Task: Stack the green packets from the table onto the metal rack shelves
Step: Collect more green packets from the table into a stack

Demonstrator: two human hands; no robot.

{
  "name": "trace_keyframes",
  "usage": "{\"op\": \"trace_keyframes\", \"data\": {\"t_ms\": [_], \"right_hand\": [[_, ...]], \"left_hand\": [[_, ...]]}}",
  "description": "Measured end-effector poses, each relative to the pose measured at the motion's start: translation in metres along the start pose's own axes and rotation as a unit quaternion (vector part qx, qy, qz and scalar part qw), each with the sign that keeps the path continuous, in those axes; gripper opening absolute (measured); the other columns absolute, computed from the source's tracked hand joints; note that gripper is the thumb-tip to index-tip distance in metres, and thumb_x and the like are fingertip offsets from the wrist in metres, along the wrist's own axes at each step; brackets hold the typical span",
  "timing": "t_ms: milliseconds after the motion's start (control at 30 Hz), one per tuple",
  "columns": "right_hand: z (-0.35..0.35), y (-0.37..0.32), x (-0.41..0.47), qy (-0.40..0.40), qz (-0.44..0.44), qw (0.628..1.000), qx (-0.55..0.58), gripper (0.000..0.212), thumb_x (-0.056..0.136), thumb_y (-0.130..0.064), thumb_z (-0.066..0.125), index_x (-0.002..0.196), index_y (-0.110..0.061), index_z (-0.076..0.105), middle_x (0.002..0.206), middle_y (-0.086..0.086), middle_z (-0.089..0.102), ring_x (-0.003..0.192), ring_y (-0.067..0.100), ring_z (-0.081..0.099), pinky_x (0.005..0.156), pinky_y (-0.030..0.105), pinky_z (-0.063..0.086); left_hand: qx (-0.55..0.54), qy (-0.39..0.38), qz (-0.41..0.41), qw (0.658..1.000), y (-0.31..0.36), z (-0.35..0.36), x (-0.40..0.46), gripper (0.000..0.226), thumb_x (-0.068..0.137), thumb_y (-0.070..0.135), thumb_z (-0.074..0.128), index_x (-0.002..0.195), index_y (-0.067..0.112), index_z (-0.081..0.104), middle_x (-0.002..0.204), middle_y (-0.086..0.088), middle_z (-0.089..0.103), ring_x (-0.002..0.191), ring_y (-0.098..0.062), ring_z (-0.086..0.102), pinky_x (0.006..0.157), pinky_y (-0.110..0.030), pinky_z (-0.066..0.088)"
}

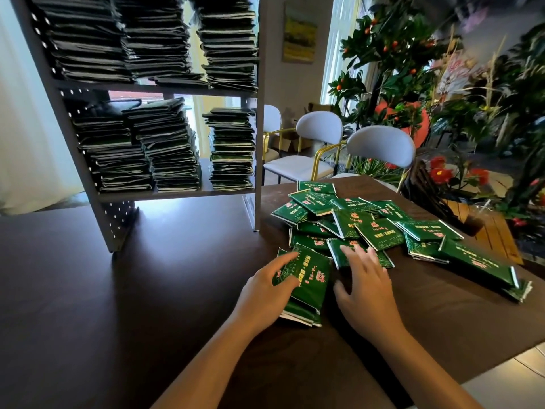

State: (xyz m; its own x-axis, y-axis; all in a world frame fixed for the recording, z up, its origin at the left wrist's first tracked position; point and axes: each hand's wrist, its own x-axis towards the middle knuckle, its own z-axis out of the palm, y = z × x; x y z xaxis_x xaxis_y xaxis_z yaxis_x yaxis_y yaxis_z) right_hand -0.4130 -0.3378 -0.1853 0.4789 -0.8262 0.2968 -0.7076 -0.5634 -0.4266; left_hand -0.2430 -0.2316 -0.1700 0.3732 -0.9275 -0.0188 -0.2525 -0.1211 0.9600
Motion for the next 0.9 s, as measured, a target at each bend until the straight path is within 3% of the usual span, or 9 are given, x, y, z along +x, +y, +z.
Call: {"op": "trace_keyframes", "data": {"t_ms": [67,133,200,267,333,467,700,800,900], "right_hand": [[0.0,-0.001,0.002,-0.074,0.038,0.996,-0.046,0.061,0.103,-0.037,0.044,0.158,-0.032,0.018,0.168,-0.002,0.014,0.156,0.023,-0.001,0.122,0.055,0.003],[0.001,-0.003,0.002,-0.063,0.044,0.996,-0.054,0.054,0.103,-0.036,0.044,0.154,-0.029,0.032,0.161,-0.003,0.034,0.154,0.023,0.017,0.122,0.058,0.003],[-0.001,-0.005,-0.002,0.034,0.015,0.999,-0.018,0.039,0.097,-0.026,0.056,0.135,-0.022,0.058,0.124,-0.004,0.067,0.126,0.021,0.055,0.121,0.059,0.016],[-0.002,-0.001,-0.004,0.111,-0.017,0.994,0.016,0.026,0.09,-0.019,0.066,0.116,-0.019,0.069,0.092,-0.009,0.067,0.097,0.019,0.063,0.109,0.051,0.038],[-0.001,-0.001,-0.004,0.092,-0.021,0.995,0.015,0.034,0.089,-0.03,0.069,0.122,-0.022,0.066,0.109,-0.004,0.066,0.113,0.023,0.058,0.1,0.043,0.041],[0.002,-0.002,0.0,-0.036,-0.012,0.997,-0.06,0.076,0.081,-0.073,0.04,0.145,-0.033,0.047,0.143,-0.004,0.051,0.138,0.019,0.042,0.114,0.043,0.035],[-0.001,-0.003,-0.005,0.009,0.007,0.999,-0.035,0.05,0.091,-0.042,0.066,0.137,-0.026,0.054,0.144,-0.002,0.047,0.137,0.02,0.044,0.101,0.037,0.045],[0.002,-0.005,-0.007,0.047,-0.025,0.998,-0.037,0.033,0.087,-0.03,0.069,0.118,-0.019,0.067,0.12,-0.003,0.064,0.111,0.018,0.062,0.081,0.027,0.047],[0.004,-0.002,-0.008,0.11,-0.049,0.992,-0.028,0.022,0.082,-0.012,0.073,0.104,-0.014,0.073,0.099,0.0,0.072,0.088,0.021,0.07,0.068,0.027,0.048]], "left_hand": [[0.013,0.005,0.0,1.0,0.001,0.0,-0.001,0.04,0.1,0.027,0.057,0.133,0.049,0.055,0.113,0.016,0.065,0.083,-0.005,0.073,0.074,-0.032,0.062],[-0.001,0.016,0.001,1.0,0.001,0.0,-0.002,0.037,0.1,0.028,0.058,0.134,0.043,0.057,0.114,0.013,0.065,0.084,0.0,0.072,0.068,-0.021,0.059],[-0.013,0.035,0.009,0.999,0.001,0.001,-0.003,0.033,0.1,0.03,0.059,0.132,0.039,0.059,0.115,0.013,0.066,0.085,0.005,0.07,0.066,-0.013,0.054],[-0.006,0.046,0.016,0.999,0.0,0.001,-0.003,0.031,0.099,0.034,0.06,0.13,0.039,0.06,0.115,0.014,0.066,0.086,0.007,0.069,0.067,-0.012,0.054],[0.01,0.045,0.016,0.999,-0.001,0.001,-0.002,0.032,0.097,0.036,0.063,0.129,0.041,0.059,0.117,0.014,0.065,0.087,0.006,0.069,0.07,-0.014,0.055],[0.005,0.035,0.009,0.999,-0.004,0.0,-0.001,0.035,0.095,0.034,0.067,0.128,0.041,0.058,0.114,0.014,0.063,0.088,0.001,0.071,0.074,-0.023,0.06],[0.031,0.047,0.019,0.998,-0.006,0.001,0.0,0.032,0.089,0.035,0.075,0.113,0.042,0.056,0.108,0.018,0.063,0.087,-0.001,0.071,0.074,-0.025,0.061],[0.017,0.041,0.014,0.999,-0.006,0.001,0.002,0.029,0.087,0.034,0.076,0.105,0.041,0.054,0.108,0.016,0.065,0.089,-0.006,0.072,0.077,-0.037,0.063],[0.029,0.027,0.018,0.999,-0.005,0.001,0.001,0.023,0.089,0.037,0.073,0.102,0.038,0.053,0.108,0.017,0.064,0.09,-0.004,0.07,0.081,-0.031,0.061]]}}
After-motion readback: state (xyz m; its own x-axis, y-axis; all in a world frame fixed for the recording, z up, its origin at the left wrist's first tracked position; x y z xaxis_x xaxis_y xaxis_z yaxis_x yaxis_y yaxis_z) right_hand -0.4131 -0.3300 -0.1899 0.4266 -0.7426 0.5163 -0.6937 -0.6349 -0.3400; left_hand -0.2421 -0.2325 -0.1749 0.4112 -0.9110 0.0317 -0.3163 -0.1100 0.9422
